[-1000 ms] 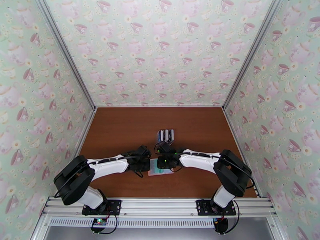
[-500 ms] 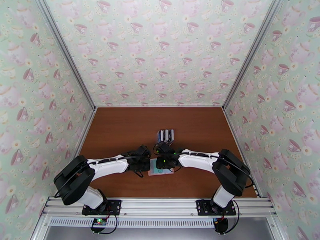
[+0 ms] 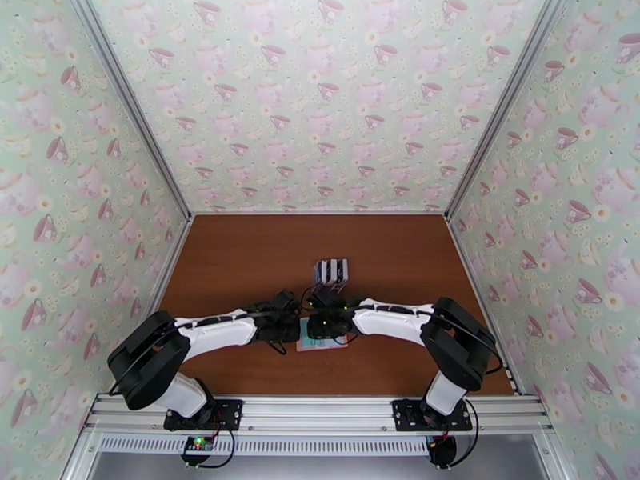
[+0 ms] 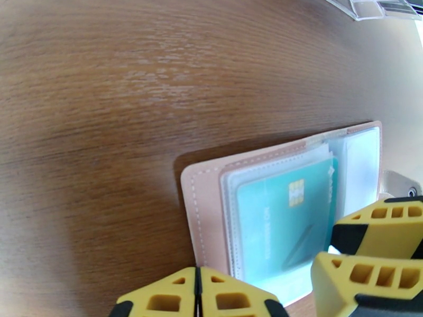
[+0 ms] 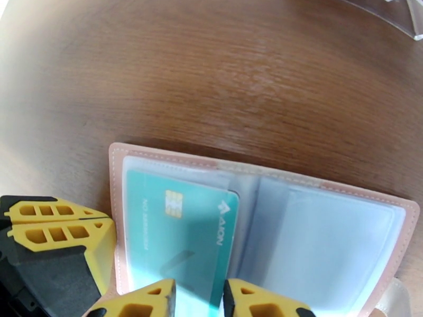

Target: Put the credit cards into the card holder

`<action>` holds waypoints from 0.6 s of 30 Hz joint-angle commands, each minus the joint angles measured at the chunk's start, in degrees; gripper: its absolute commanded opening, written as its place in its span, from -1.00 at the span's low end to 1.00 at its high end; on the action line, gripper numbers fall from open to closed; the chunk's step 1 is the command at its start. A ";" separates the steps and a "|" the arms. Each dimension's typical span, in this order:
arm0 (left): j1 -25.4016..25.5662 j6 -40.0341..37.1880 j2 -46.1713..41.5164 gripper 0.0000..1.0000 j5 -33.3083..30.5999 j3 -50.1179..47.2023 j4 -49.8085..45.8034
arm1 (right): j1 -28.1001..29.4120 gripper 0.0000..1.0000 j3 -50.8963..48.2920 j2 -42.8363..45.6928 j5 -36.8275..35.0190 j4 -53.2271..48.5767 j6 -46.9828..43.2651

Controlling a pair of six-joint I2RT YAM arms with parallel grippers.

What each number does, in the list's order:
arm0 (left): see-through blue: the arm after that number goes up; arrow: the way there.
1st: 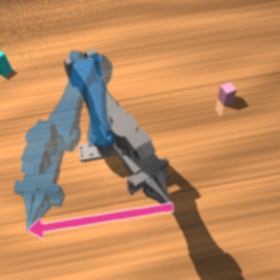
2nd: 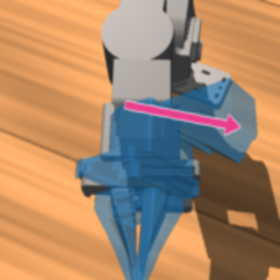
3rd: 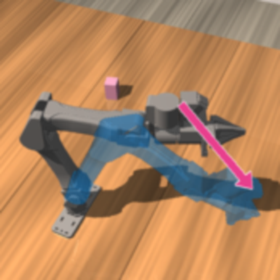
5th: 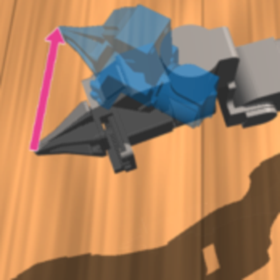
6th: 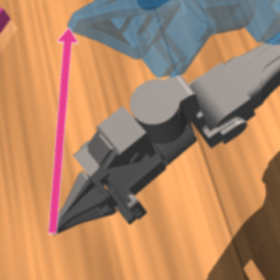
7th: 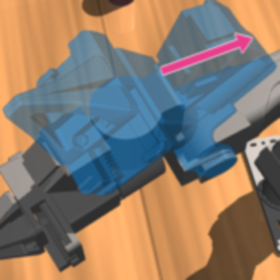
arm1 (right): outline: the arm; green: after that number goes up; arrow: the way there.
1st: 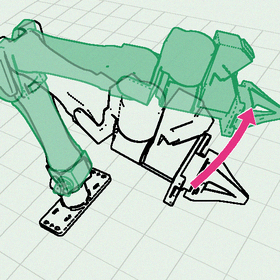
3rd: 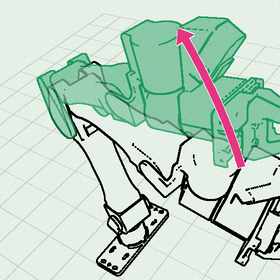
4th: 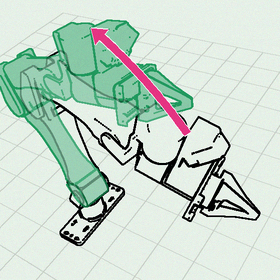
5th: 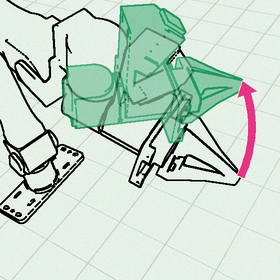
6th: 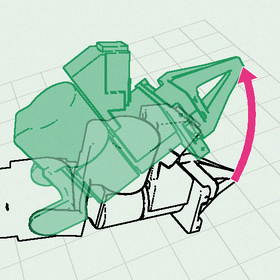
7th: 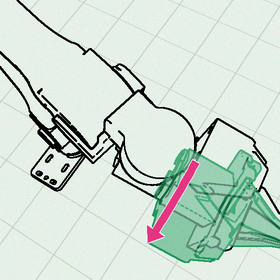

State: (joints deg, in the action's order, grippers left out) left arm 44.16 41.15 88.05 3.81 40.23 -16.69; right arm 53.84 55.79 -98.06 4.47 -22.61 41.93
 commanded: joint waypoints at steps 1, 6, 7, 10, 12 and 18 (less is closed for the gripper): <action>-0.65 -0.28 2.69 -0.80 -0.21 -0.34 0.44 | 0.74 -0.39 1.43 -0.68 1.61 1.33 0.93; -1.31 -1.11 3.42 -0.80 -0.20 0.63 0.23 | 1.03 -0.39 1.17 -0.61 2.34 2.09 1.34; -1.51 -1.32 3.62 -0.80 -0.13 0.94 0.15 | 1.05 -0.39 0.99 -0.47 2.39 2.28 1.50; -2.11 -2.13 4.31 -0.80 -0.03 1.81 -0.01 | 0.99 -0.39 0.66 0.05 2.15 2.40 1.99; -2.58 -2.63 4.77 -0.81 0.13 2.40 -0.19 | 1.04 -0.39 0.64 0.41 1.49 2.01 2.19; -2.85 -3.42 3.88 -0.80 0.16 3.62 -1.43 | 0.33 -0.36 0.42 3.12 -3.21 -1.87 1.86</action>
State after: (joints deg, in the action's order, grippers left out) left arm 41.80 39.05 91.07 5.08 43.29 -16.45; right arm 54.15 55.81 -97.67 4.08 -22.90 43.29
